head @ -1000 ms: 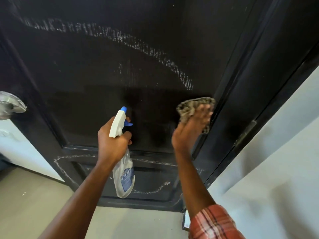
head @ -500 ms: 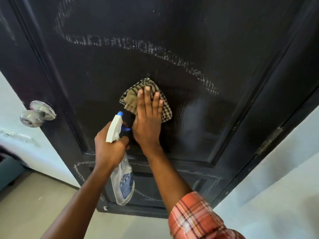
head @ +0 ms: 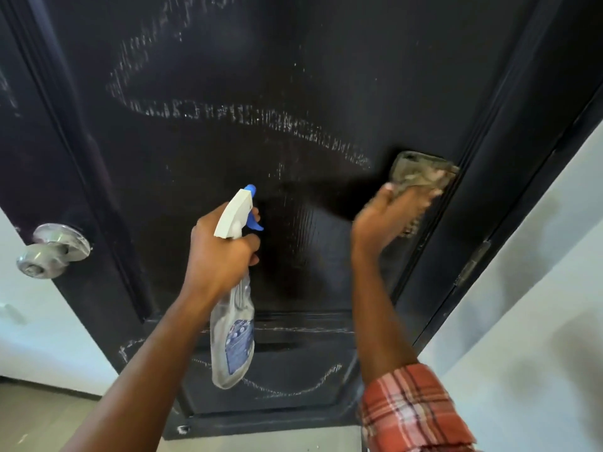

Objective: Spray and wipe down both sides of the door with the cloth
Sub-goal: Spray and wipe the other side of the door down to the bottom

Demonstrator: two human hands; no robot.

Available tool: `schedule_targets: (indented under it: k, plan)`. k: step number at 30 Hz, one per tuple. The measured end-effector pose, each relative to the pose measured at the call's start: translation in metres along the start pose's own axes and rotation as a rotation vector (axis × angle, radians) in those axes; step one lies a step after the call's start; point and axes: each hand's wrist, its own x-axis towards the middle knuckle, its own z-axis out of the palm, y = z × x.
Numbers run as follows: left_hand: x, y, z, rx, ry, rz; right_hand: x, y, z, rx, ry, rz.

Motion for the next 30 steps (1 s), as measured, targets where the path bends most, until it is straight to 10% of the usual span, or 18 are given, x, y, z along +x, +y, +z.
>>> schedule_targets:
  k: [10,22,30]
  plan:
    - [0.005,0.022,-0.017,0.095,0.102,0.050,-0.098,-0.056,0.056,-0.264,-0.430,-0.678]
    - [0.007,0.013,-0.034,0.012,0.090,0.008,0.031,-0.014,-0.002,-0.049,0.054,0.089]
    - [0.017,0.005,-0.086,0.017,0.179,-0.004,-0.147,-0.134,0.100,-0.227,-0.403,-0.590]
